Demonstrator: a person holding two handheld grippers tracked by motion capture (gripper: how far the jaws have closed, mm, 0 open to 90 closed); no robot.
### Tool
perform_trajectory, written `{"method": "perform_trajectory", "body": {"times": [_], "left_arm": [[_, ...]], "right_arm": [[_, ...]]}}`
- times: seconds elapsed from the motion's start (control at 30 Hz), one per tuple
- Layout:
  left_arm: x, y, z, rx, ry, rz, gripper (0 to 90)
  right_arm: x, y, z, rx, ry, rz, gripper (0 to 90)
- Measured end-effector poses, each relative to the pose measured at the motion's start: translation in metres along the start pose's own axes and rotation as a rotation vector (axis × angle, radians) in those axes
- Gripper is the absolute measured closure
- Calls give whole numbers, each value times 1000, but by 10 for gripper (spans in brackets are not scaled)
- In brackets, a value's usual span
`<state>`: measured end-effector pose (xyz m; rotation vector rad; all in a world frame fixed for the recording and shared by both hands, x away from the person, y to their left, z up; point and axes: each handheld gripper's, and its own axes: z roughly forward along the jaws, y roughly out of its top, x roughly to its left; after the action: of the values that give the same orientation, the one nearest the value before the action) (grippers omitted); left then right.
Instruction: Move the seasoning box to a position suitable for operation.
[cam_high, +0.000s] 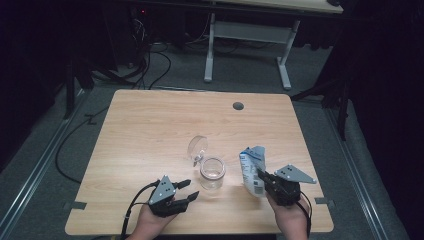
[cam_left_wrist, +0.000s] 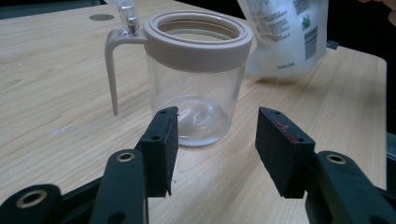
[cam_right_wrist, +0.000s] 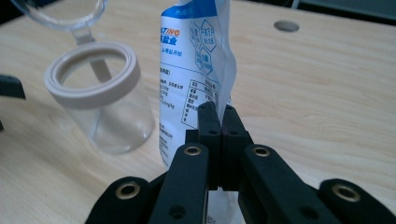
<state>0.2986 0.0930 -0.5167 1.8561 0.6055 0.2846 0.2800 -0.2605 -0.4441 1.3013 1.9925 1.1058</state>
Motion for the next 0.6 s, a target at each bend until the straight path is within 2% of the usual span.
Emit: {"method": "perform_trajectory", "body": {"times": [0.1,0.23,0.43,0.6], "left_arm": [[1,-2,1,8,-6,3,495],[1,-2,1,4,-16,3,499],[1,-2,2,-7,-23,-2,500],[0,-2,4,-2,-31,-3,500]], "right_arm": [[1,5,-1,58,-3,-23,900],[0,14,-5,120,-2,-21,900],[-2,28,-11,193,8,-43,900],[-2,37,-10,250,19,-62,900]]}}
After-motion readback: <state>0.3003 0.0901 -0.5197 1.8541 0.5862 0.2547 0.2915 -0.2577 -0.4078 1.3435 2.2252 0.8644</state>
